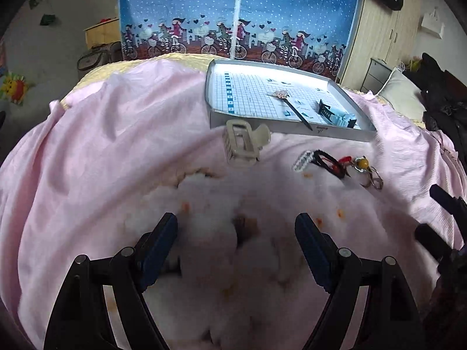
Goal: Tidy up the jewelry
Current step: 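Grasp the beige claw clip with the left tool while the right tool grasps the black hair tie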
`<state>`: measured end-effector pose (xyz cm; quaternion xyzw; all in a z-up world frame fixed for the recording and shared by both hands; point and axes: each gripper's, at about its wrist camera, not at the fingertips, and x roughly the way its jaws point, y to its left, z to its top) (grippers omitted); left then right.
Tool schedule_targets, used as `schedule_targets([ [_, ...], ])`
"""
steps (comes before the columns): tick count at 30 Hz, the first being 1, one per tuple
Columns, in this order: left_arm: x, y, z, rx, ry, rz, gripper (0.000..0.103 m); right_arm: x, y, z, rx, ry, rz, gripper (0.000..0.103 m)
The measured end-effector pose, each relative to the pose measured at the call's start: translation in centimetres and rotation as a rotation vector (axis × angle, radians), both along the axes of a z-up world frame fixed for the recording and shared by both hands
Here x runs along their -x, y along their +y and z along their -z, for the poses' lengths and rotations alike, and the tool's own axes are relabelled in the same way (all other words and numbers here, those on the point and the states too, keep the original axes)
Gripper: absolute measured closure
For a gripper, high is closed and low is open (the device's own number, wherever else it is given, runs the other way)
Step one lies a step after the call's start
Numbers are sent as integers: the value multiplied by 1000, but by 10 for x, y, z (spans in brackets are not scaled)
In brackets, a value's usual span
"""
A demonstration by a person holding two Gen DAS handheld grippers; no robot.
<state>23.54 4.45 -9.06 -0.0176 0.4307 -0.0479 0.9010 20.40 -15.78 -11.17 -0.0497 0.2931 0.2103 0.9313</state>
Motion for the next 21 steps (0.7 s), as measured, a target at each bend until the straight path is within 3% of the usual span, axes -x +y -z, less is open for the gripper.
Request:
schedule_targets([
  [4, -28, 5, 6, -11, 51, 18, 25, -24, 11, 4, 41, 6, -27, 0],
  [7, -49, 3, 18, -58, 113, 66, 25, -50, 19, 15, 89, 61, -4, 0],
  [10, -63, 0, 23, -108, 106, 104, 25, -70, 21, 28, 90, 132, 2, 0],
  [12, -73, 0, 27, -118, 100, 112, 25, -79, 23, 35, 88, 156, -11, 9],
  [14, -83, 2, 30, -107, 100, 103, 25, -85, 26, 39, 90, 170, -29, 27],
  [17, -98, 1, 32, -65, 97, 102, 25, -94, 33, 45, 79, 190, -68, 47],
  [21, -117, -4, 30, -23, 89, 121, 25, -106, 40, 50, 64, 217, -101, 64],
])
